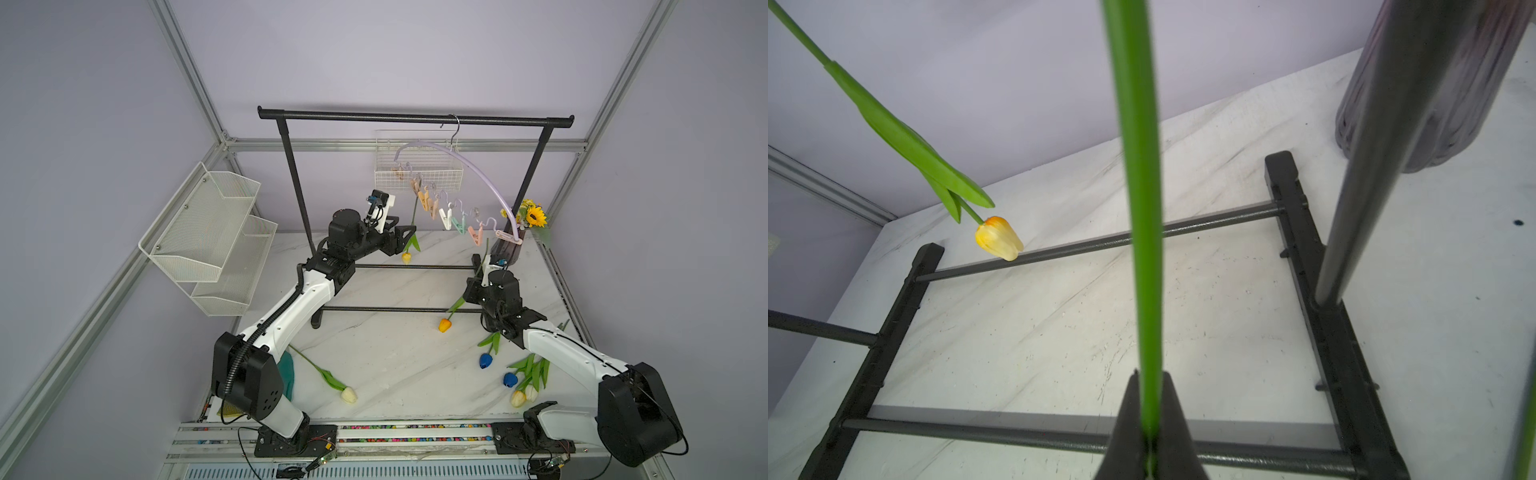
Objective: Dry the flowers on a clothes hanger
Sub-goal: Open the clamp at the hanger.
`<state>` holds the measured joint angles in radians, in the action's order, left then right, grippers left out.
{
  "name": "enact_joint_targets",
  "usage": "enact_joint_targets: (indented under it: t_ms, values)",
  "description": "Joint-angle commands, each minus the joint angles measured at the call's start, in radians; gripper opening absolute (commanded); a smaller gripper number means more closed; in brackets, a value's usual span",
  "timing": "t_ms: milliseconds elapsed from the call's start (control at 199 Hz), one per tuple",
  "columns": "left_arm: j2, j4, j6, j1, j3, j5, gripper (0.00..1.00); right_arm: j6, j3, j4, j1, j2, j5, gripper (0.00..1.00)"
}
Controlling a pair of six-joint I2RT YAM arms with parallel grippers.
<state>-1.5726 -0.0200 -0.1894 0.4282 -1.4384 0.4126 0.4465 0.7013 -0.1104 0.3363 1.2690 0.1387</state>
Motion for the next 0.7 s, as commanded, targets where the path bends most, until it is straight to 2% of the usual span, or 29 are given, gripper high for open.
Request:
enact_joint_targets:
  t_ms: [0, 176, 281, 367, 467, 699]
  values:
    - [0.002, -0.015, 0.015, -0.011, -0.036, 0.02, 0.67, 0.002, -0.049, 0.014, -0.006, -0.057, 0.066, 0.0]
    - [-0.002, 0.004, 0.016, -0.013, -0.042, 0.024, 0.67, 0.008, -0.075, 0.032, -0.012, -0.137, 0.111, 0.0]
    - [-0.001, 0.014, 0.023, -0.02, -0.045, 0.036, 0.67, -0.013, -0.037, 0.031, -0.018, -0.153, 0.053, 0.0]
    - [-0.01, 0.024, 0.033, -0.027, -0.061, 0.046, 0.66, -0.039, 0.039, 0.043, -0.019, -0.136, -0.019, 0.0]
    - [-0.031, 0.024, 0.055, -0.044, -0.085, 0.081, 0.58, -0.05, 0.132, 0.069, -0.021, -0.113, -0.025, 0.0]
    - [-0.099, -0.025, 0.09, -0.097, -0.157, 0.204, 0.59, -0.117, 0.369, 0.132, -0.027, -0.031, -0.045, 0.0]
